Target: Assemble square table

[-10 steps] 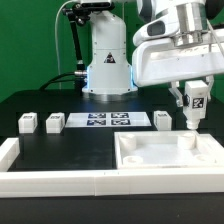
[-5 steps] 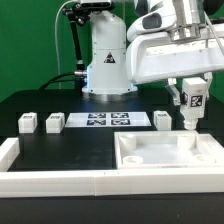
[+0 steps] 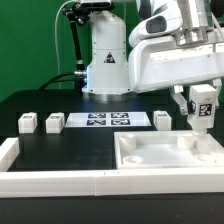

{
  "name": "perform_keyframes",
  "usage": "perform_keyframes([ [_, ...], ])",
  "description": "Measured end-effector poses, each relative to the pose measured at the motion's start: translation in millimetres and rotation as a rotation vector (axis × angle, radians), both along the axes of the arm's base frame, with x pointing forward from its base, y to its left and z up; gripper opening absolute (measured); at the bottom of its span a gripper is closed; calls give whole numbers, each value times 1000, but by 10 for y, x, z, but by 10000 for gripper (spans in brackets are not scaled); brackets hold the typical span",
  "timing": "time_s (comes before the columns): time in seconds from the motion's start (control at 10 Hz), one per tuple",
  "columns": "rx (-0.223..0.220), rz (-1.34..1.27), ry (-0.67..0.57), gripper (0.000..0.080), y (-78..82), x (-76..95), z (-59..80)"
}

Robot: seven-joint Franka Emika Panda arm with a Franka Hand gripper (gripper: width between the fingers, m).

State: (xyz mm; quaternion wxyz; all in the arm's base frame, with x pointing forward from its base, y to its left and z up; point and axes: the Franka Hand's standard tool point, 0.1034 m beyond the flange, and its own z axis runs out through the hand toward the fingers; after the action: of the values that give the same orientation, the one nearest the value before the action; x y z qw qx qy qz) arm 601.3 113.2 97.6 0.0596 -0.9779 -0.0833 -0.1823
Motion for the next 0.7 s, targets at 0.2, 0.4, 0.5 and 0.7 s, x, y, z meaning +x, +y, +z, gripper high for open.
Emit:
perform_keyframes([
  [0.2, 6, -5, -11, 287, 11, 112, -63],
  [0.4, 6, -7, -14, 287, 19, 107, -159],
  [0.5, 5, -7, -14, 287, 25, 92, -194],
  [0.7, 6, -4, -17, 287, 74, 72, -228],
])
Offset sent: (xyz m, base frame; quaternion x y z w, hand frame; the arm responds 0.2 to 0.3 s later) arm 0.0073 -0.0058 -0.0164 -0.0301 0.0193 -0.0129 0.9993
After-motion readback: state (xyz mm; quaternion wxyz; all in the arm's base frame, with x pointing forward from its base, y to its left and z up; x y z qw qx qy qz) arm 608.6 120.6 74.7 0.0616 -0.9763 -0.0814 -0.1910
